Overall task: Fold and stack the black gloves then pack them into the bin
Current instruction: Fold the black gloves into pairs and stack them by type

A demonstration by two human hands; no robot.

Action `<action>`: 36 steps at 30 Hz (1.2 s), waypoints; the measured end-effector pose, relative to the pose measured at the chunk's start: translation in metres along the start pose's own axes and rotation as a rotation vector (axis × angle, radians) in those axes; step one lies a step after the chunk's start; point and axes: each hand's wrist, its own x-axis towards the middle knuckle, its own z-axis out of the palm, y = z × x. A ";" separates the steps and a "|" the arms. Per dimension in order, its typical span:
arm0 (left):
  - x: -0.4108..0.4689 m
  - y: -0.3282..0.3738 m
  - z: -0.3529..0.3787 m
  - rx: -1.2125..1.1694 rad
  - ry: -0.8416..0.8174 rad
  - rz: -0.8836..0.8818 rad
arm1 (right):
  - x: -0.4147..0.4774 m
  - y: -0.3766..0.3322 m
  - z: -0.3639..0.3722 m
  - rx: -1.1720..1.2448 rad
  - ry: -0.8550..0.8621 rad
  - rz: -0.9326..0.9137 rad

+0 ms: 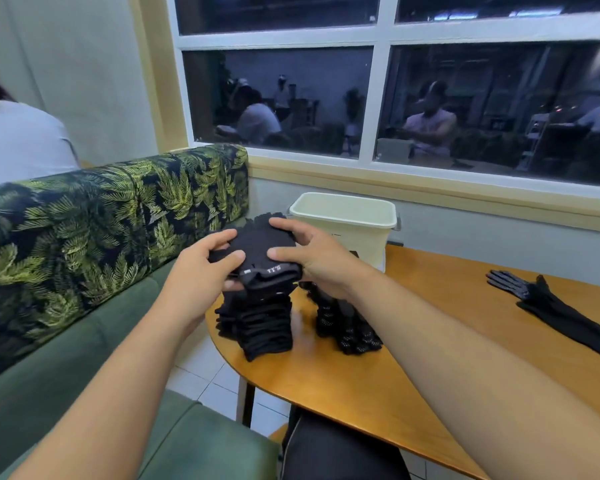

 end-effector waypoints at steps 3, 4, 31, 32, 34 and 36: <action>0.017 -0.008 -0.009 0.051 -0.009 -0.065 | 0.013 0.005 0.008 0.014 0.030 0.118; 0.021 -0.012 -0.010 0.071 -0.015 -0.092 | 0.015 0.007 0.011 0.014 0.045 0.162; 0.019 0.001 0.004 0.838 -0.049 0.073 | -0.025 0.018 -0.023 -0.563 0.294 0.037; 0.017 0.008 0.014 0.828 -0.062 0.113 | -0.035 0.016 -0.030 -0.557 0.305 0.013; 0.011 0.021 0.034 0.793 -0.083 0.164 | -0.052 0.015 -0.042 -0.559 0.327 -0.010; 0.001 0.032 0.066 0.769 -0.131 0.214 | -0.076 0.013 -0.061 -0.583 0.376 -0.017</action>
